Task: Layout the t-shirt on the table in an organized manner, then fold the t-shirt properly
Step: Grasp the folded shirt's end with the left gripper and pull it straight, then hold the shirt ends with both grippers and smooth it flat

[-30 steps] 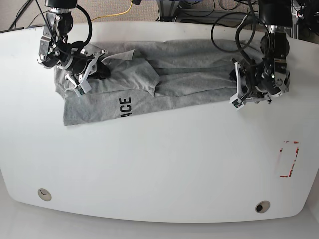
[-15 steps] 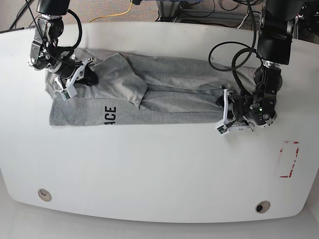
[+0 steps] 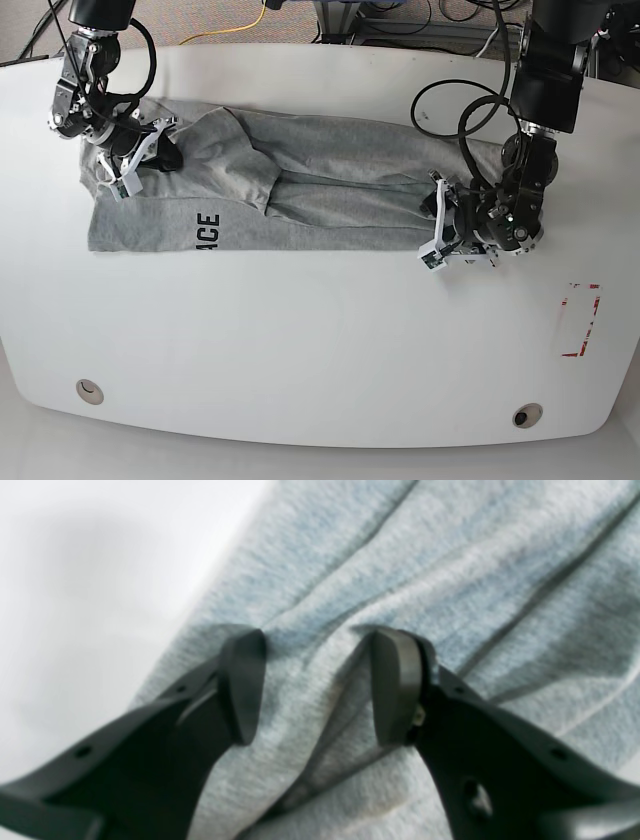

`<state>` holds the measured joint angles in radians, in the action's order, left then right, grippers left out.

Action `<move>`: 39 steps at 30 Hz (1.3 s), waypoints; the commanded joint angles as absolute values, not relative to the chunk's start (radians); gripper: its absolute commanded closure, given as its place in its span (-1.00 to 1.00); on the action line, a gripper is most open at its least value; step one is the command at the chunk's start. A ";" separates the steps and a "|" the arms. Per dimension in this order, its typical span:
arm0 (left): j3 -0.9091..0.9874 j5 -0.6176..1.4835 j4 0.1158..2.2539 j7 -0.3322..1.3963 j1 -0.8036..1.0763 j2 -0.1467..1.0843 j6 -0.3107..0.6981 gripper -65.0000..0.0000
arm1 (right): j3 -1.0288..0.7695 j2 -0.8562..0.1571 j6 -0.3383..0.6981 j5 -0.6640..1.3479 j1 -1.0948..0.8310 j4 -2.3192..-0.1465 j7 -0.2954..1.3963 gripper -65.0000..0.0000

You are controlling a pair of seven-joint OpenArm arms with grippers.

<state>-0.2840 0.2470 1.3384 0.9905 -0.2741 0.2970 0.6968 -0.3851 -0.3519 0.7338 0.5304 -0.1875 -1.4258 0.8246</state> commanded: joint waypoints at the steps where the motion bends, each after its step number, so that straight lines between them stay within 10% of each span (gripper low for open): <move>1: -0.277 0.236 1.400 1.040 -0.289 0.306 0.698 0.06 | -0.387 -0.361 0.698 0.435 -0.205 -1.465 0.918 0.85; 14: -0.002 0.236 1.765 1.264 -0.186 0.278 0.698 0.05 | -0.383 -0.294 0.698 0.430 -0.203 -1.644 1.021 0.85; 23: 0.214 0.239 1.773 1.297 -0.062 0.228 0.698 -0.26 | -0.378 -0.280 0.698 0.430 -0.206 -1.649 1.021 0.85; 39: 0.314 0.354 1.767 1.293 0.044 0.208 0.698 -0.26 | -0.378 -0.257 0.698 0.430 -0.208 -1.649 1.021 0.85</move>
<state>0.3115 0.3416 1.7519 1.3087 0.0631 0.2001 0.6971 -0.3782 -0.2527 0.6964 0.4297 -0.2092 -1.6382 1.0096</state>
